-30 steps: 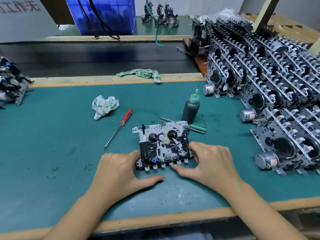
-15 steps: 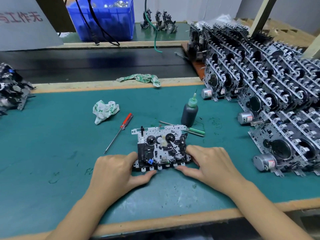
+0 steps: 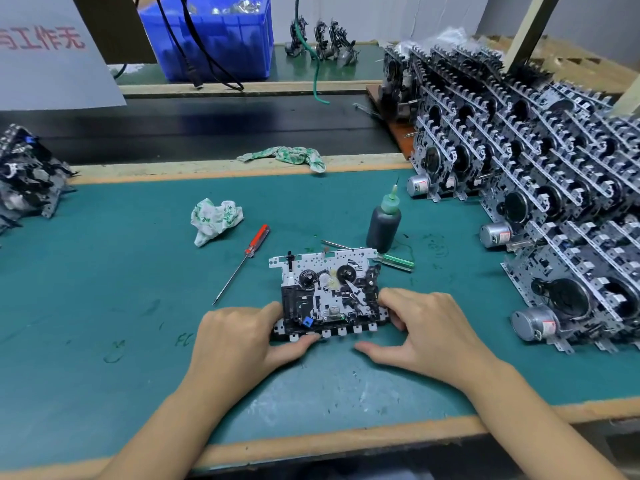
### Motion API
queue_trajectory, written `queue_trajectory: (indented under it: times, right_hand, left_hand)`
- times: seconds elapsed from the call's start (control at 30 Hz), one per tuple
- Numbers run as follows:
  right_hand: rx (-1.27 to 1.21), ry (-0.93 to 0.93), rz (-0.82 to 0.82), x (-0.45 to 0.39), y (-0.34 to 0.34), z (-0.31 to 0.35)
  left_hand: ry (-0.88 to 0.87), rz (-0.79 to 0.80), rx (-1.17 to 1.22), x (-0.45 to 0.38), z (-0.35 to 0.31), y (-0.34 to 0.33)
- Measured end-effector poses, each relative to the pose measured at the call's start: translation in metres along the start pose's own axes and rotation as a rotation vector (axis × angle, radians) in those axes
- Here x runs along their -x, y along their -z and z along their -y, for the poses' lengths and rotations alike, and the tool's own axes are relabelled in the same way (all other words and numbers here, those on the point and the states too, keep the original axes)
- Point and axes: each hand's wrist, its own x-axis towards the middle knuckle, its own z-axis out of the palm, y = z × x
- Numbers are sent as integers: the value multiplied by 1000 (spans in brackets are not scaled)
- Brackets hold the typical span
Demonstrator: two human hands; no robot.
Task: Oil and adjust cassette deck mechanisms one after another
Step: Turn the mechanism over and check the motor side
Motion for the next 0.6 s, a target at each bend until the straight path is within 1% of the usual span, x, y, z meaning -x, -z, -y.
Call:
queue_trajectory:
  times: [0.13, 0.2, 0.3, 0.4, 0.5, 0.6]
  right_hand:
    - [31, -47, -29, 0, -2, 0]
    - [32, -59, -35, -1, -2, -1]
    - [-19, -40, -55, -2, -1, 0]
    - [-84, 14, -60, 0, 2, 0]
    - [-85, 28, -37, 2, 3, -1]
    - [-55, 6, -54, 2, -1, -1]
  left_hand:
    - [-70, 26, 71, 0, -1, 2]
    - [-44, 26, 34, -1, -3, 3]
    - [13, 6, -85, -1, -6, 1]
    - [-1, -25, -132, -1, -5, 1]
    - [-29, -21, -74, -1, -3, 1]
    - [-30, 34, -6, -2, -5, 2]
